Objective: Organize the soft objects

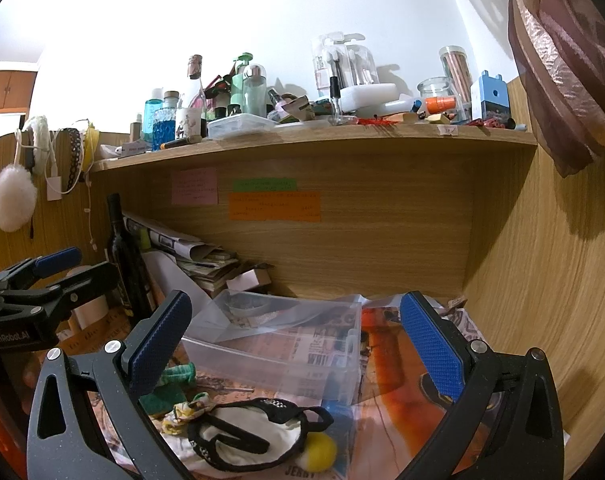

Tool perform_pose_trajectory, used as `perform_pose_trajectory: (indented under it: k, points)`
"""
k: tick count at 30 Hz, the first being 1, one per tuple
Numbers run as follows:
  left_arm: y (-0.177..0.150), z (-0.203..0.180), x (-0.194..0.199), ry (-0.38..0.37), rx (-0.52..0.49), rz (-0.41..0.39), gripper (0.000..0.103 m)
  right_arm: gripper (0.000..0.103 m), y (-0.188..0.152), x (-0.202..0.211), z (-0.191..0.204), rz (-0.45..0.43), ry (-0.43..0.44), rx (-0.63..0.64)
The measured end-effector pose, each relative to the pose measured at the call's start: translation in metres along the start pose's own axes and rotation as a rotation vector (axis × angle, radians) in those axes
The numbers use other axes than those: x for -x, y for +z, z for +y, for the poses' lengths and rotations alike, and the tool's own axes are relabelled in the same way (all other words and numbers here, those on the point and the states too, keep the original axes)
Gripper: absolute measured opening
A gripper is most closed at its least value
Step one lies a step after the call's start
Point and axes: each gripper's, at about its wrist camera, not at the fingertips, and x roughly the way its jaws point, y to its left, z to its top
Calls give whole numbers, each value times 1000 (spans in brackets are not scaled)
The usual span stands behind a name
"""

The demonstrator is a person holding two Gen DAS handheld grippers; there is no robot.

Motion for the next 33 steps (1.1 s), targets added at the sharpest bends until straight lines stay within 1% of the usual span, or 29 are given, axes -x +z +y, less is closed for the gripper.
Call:
perform_pose_trajectory:
  k: [3, 6, 11, 19, 20, 21, 23, 28, 30, 31, 33]
  points:
    - [-6, 3, -7, 4, -3, 33, 103, 103, -3, -5, -1, 22, 3, -9]
    - [-15, 10, -19, 11, 1, 90, 103, 103, -8, -12, -4, 62, 8, -22]
    - [-37, 28, -42, 29, 19, 214, 103, 103, -24, -26, -14, 158, 9, -38]
    - [-77, 52, -66, 76, 51, 355, 102, 103, -57, -49, -17, 303, 37, -37]
    - [-82, 55, -69, 79, 58, 374, 99, 102, -62, -52, -18, 321, 45, -38]
    - [-86, 56, -71, 82, 63, 388, 93, 101, -66, -55, -18, 336, 53, -39]
    - [-91, 60, -78, 81, 74, 423, 88, 96, -73, -60, -18, 364, 71, -37]
    - [-102, 66, -90, 71, 94, 467, 81, 88, -82, -74, -16, 404, 103, -36]
    - [-107, 67, -96, 62, 95, 484, 73, 84, -84, -80, -15, 416, 109, -32]
    - [-109, 68, -100, 59, 96, 494, 71, 82, -86, -83, -15, 424, 112, -31]
    - [-112, 69, -105, 67, 97, 506, 57, 76, -88, -90, -15, 446, 116, -32]
